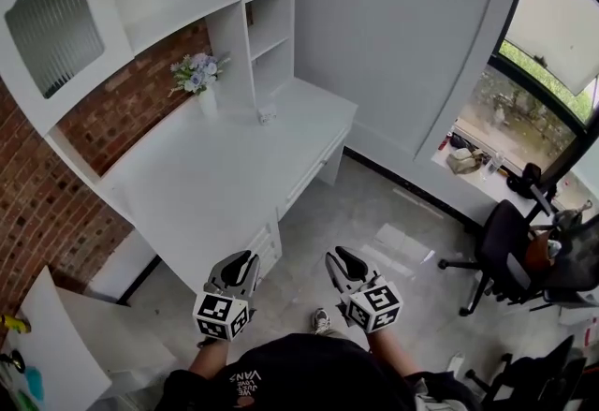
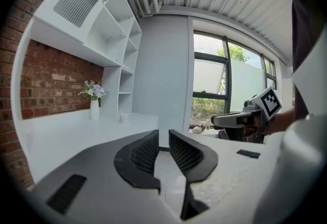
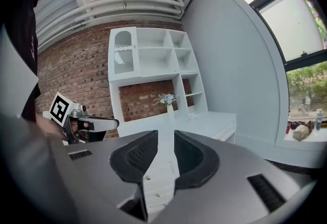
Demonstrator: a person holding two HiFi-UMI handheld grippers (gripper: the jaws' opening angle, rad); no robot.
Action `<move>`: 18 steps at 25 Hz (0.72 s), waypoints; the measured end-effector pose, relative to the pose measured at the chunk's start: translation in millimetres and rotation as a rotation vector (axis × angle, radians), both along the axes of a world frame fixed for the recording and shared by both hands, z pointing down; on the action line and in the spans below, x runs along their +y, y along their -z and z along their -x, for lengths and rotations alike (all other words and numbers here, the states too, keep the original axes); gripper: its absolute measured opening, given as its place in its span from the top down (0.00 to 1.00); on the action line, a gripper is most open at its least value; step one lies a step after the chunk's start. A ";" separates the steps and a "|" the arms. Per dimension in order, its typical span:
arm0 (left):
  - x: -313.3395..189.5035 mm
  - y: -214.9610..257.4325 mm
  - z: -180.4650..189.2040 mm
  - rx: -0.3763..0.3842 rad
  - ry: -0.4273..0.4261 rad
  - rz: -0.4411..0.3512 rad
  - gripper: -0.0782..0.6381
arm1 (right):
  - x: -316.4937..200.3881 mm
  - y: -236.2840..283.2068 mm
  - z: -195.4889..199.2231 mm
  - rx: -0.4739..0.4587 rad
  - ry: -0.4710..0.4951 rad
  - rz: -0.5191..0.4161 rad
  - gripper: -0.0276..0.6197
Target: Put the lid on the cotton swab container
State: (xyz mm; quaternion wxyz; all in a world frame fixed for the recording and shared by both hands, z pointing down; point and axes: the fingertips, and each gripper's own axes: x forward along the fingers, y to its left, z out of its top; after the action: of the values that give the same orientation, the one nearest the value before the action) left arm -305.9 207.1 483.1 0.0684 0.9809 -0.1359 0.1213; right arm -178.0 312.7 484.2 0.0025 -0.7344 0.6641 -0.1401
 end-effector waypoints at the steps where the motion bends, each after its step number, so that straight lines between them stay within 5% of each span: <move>1: -0.3 0.1 -8.6 0.001 0.012 0.003 0.82 | -2.4 -0.2 -8.2 -0.001 0.015 0.001 0.84; 11: 10.0 -9.0 -82.6 -0.006 0.109 0.018 0.72 | -3.9 -3.4 -87.7 0.009 0.130 0.018 0.79; 18: 11.4 -19.4 -101.4 -0.037 0.154 0.030 0.70 | -7.3 -14.0 -121.7 -0.006 0.167 0.031 0.76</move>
State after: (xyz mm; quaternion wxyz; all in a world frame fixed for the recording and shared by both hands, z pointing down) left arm -204.4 218.5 502.6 0.0896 0.9641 -0.2102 0.1356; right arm -56.3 305.4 498.2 -0.0187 -0.6759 0.7209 -0.1522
